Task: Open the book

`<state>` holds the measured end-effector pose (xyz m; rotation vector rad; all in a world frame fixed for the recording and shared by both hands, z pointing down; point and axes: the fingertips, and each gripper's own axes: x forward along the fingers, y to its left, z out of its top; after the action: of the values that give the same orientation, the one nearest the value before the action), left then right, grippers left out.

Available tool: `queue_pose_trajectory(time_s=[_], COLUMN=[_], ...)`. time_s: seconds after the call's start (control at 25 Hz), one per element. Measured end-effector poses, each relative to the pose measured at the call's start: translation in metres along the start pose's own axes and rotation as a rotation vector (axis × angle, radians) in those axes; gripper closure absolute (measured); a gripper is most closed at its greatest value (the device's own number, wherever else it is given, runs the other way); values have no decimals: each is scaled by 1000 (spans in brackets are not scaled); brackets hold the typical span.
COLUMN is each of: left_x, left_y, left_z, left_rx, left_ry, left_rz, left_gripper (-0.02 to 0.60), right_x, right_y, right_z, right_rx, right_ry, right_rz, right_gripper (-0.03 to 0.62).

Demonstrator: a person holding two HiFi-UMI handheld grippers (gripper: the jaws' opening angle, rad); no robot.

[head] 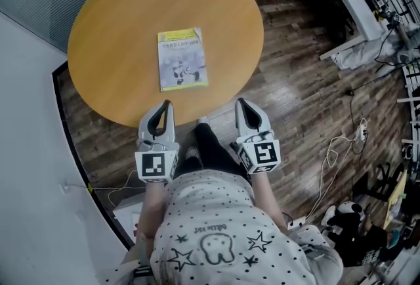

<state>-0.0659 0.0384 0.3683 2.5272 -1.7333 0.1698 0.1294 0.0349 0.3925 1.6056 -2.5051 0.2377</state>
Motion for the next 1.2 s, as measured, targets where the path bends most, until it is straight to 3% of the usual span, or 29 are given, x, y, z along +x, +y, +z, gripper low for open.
queue_pose_trajectory(time_s=[0.68, 1.2], left_x=[117, 160], left_y=[42, 43], left_z=[8, 4], left_rx=[-38, -33], left_ry=[24, 45], left_rz=[125, 169], left_gripper=[571, 571], right_x=[140, 180], right_y=[-62, -97], right_z=[13, 9], right_rx=[-15, -3], right_ry=[75, 98], right_rz=[156, 195], right_gripper=[591, 591])
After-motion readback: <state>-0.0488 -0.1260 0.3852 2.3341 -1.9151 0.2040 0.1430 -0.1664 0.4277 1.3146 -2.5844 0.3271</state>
